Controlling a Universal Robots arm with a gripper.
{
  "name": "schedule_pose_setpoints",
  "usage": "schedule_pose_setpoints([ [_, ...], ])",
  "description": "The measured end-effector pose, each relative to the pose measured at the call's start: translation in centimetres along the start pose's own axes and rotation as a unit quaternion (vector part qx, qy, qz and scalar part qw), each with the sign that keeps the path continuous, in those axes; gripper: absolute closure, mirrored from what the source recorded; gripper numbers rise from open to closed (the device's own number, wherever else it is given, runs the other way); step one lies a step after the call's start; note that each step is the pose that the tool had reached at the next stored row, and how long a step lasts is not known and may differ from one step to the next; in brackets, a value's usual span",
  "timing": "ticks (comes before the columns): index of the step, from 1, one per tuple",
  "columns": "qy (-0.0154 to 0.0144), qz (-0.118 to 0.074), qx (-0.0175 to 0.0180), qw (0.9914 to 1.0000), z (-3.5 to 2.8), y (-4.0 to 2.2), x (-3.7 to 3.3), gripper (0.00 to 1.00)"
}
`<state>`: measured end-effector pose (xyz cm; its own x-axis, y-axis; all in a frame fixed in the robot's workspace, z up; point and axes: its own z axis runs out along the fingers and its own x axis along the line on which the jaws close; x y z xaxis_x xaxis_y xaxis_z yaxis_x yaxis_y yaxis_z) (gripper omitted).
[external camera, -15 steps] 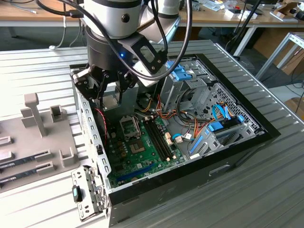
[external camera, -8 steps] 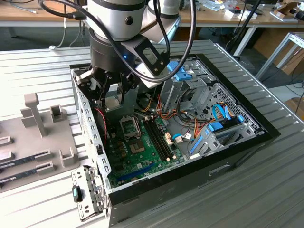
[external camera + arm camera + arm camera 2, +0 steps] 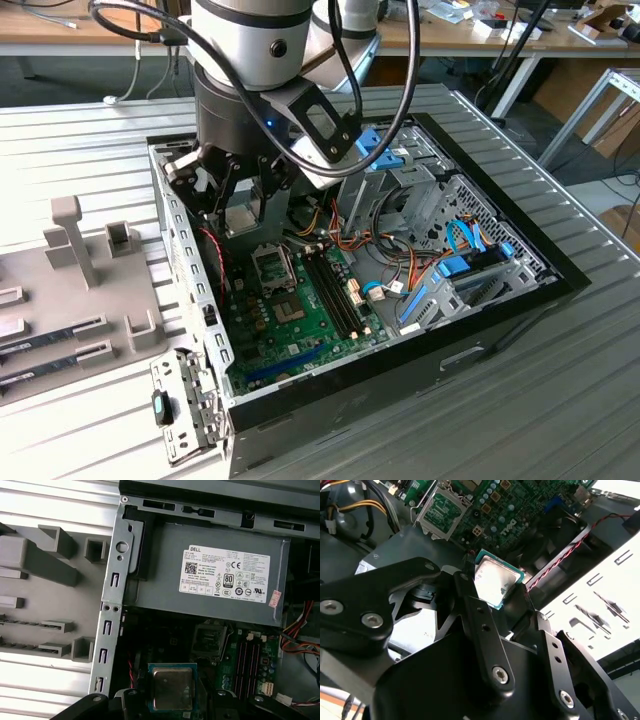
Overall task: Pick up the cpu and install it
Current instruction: 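Pick up the cpu and move it towards the insertion slot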
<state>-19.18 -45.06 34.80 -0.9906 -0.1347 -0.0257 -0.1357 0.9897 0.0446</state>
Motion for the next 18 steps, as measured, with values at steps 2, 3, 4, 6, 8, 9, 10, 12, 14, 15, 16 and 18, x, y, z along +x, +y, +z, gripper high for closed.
schedule_pose_setpoints([
  [2, 0.0, 0.0, 0.0, 1.0, 0.07, -0.1, -0.09, 0.53],
  [3, 0.0, 0.0, 0.0, 1.0, 0.08, -0.13, -0.11, 0.53],
  [4, 0.0, 0.0, 0.0, 1.0, 0.1, -0.16, -0.13, 0.53],
  [6, -0.0001, 0.0, -0.0001, 1.0, 0.14, -0.22, -0.18, 0.53],
  [8, -0.0001, 0.0, -0.0001, 1.0, 0.17, -0.3, -0.23, 0.53],
  [9, -0.0001, 0.0, 0.0, 1.0, 0.19, -0.33, -0.25, 0.53],
  [10, -0.0001, 0.0, -0.0001, 1.0, 0.21, -0.36, -0.27, 0.53],
  [12, -0.0001, 0.0, 0.0, 1.0, 0.24, -0.42, -0.31, 0.53],
  [14, 0.0, 0.0, 0.0, 1.0, 0.29, -0.53, -0.38, 0.53],
  [15, -0.0001, 0.0, 0.0, 1.0, 0.31, -0.56, -0.39, 0.53],
  [16, -0.0001, 0.0, 0.0, 1.0, 0.33, -0.58, -0.41, 0.53],
  [18, 0.0, 0.0, 0.0, 1.0, 0.37, -0.66, -0.46, 0.53],
])
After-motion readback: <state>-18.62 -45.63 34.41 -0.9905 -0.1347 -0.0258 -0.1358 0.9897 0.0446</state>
